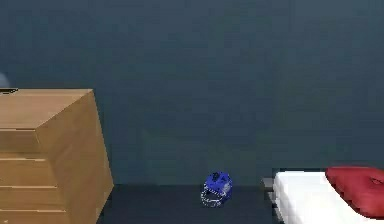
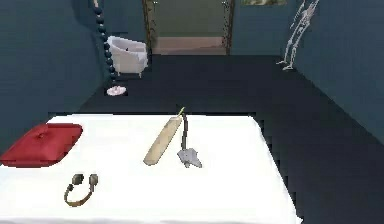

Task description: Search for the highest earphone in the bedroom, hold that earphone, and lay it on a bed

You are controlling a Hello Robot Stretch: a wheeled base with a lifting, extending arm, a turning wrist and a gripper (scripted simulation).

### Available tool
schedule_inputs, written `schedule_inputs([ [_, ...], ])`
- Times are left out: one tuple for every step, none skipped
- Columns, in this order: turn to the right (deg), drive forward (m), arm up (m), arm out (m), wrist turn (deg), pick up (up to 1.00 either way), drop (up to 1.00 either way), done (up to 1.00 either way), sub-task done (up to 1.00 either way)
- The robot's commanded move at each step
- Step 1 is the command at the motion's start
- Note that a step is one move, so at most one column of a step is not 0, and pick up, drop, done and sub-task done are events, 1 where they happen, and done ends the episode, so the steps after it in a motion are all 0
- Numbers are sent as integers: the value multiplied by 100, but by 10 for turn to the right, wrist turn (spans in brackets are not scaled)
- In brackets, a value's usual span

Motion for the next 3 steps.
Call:
schedule_inputs([
  [450,0,0,0,0,0,0,0,0],
  [-450,0,0,0,0,0,0,0,0],
  [-450,0,0,0,0,0,0,0,0],
])
